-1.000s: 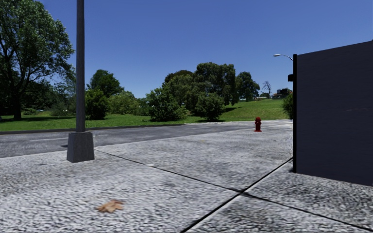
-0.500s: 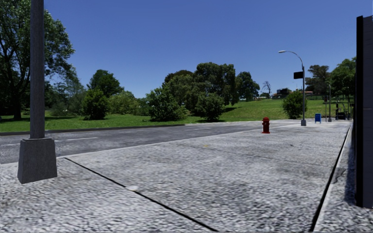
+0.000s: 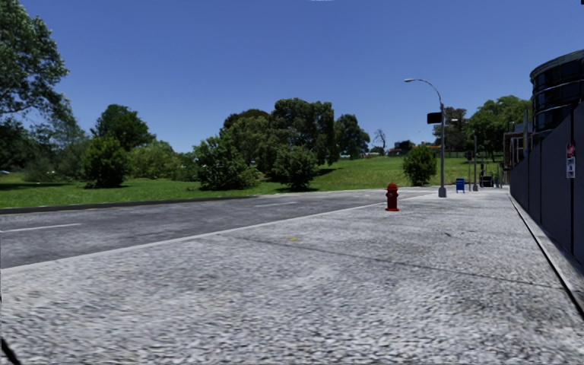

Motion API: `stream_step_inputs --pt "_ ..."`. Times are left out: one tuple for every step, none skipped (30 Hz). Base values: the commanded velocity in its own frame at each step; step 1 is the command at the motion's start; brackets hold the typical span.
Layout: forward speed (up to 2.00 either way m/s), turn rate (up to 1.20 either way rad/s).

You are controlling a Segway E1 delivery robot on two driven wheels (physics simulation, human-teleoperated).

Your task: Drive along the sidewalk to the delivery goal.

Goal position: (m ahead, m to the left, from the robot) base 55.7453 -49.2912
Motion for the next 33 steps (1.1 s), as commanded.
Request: stream_step_inputs --pt "1.97 -0.93" --pt "1.97 -0.93" --pt "1.97 -0.93" --pt "1.97 -0.9" --pt "1.97 -0.9" --pt "1.97 -0.84" --pt "1.97 -0.31" --pt "1.97 -0.16" --pt "1.97 -0.11" --pt "1.97 -0.11" --pt "1.97 -0.11" --pt "1.97 -0.1" --pt "1.97 -0.01" --pt "1.97 0.0" --pt "1.97 0.0" --pt "1.97 0.0" --pt "1.97 0.0" --pt "1.97 0.0" --pt "1.97 -0.09" --pt "1.97 -0.35" --pt "1.97 -0.45" --pt "1.97 -0.47" --pt "1.97 -0.48" --pt "1.97 -0.57" --pt "1.97 -0.57" --pt "1.97 -0.75" --pt "1.97 -0.79" --pt "1.97 -0.8" --pt "1.97 -0.8" --pt "1.97 -0.8" --pt "1.97 -0.79" --pt "1.97 -0.79" --pt "1.97 -0.3"
